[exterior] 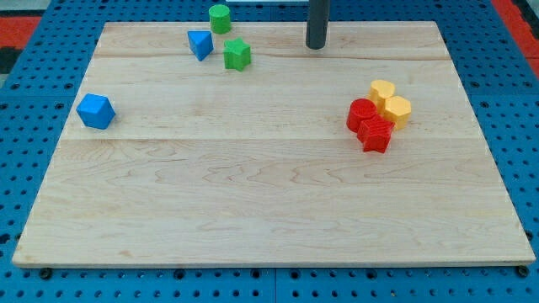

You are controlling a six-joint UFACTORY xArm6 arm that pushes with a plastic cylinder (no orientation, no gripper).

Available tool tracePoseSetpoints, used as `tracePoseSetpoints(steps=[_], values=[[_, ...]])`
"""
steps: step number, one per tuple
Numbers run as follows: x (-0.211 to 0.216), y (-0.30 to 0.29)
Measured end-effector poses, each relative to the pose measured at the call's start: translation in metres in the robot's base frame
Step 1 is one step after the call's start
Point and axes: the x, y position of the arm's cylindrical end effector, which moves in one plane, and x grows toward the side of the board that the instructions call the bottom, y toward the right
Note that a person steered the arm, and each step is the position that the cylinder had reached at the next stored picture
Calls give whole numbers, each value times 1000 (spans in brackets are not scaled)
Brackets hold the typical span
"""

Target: Place the red circle vertically below the blue triangle

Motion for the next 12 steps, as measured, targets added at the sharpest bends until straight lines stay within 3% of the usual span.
tracePoseSetpoints(steps=[4, 5, 6, 8, 9, 12], values=[[54, 9], [35, 64], [43, 95], [53, 45], [81, 45], [109, 82]])
